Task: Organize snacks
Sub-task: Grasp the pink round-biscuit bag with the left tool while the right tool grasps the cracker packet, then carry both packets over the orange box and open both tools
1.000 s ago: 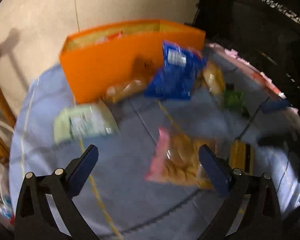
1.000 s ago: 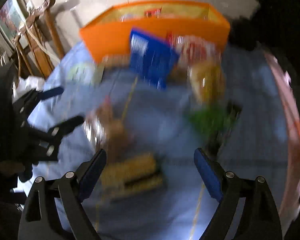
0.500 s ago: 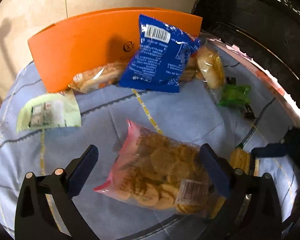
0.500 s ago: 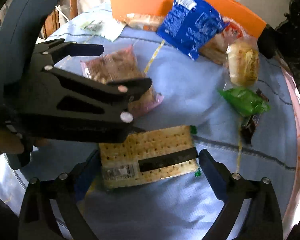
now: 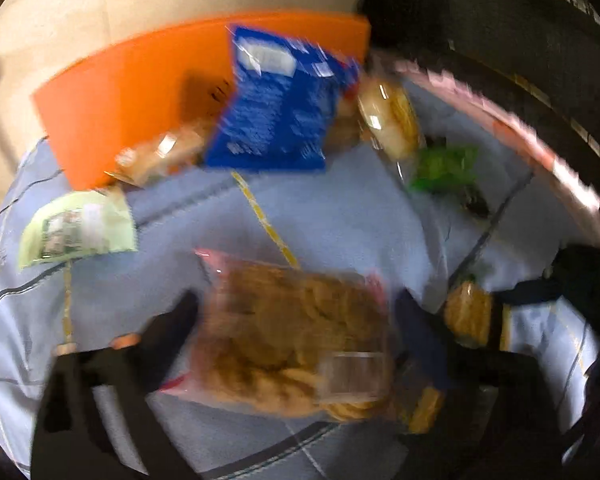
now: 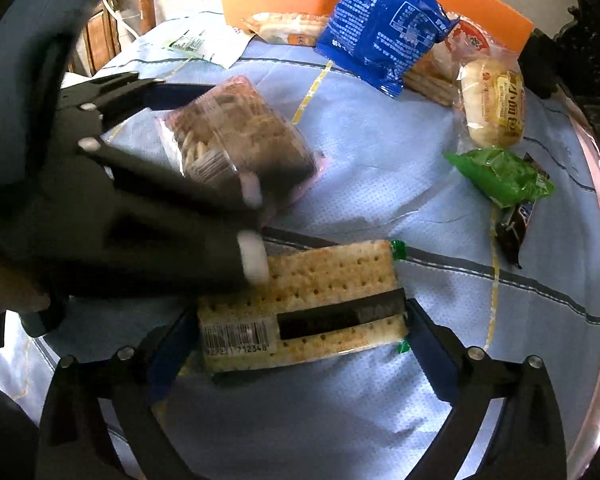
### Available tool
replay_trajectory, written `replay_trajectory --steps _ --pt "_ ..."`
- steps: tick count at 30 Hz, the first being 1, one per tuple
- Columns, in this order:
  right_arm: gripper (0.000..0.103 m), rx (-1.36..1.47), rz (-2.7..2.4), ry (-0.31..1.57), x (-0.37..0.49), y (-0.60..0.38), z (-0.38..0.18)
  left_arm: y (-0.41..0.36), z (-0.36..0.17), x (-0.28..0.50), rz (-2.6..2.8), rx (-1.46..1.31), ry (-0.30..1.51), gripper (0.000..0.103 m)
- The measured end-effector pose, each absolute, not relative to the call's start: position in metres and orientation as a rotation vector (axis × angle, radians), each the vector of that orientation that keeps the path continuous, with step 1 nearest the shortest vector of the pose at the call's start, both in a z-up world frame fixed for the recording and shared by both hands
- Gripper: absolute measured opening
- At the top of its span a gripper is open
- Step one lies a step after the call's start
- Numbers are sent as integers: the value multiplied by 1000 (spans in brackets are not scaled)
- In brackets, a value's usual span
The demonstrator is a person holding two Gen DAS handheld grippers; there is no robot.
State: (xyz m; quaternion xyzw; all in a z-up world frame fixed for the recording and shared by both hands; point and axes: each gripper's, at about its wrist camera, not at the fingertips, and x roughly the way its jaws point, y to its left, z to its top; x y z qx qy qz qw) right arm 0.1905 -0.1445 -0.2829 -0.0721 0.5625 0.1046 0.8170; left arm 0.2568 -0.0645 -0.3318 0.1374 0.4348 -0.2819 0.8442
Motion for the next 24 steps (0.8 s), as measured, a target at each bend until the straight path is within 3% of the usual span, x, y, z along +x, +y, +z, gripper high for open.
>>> replay_trajectory --steps 2,5,8,17,24 --pt "100 -154 224 1195 190 -143 -284 -65 -332 253 -606 312 909 97" --pt "99 -156 224 1193 190 -143 -285 -48 -329 260 -605 202 908 75" --pt "99 -153 223 1189 190 -141 -286 -36 -328 263 -614 120 910 70" --pt "95 -119 211 1180 186 -150 -276 -27 -325 254 -596 113 908 67" --pt "95 -76 219 1092 177 -162 -233 4 -281 240 -607 40 833 67"
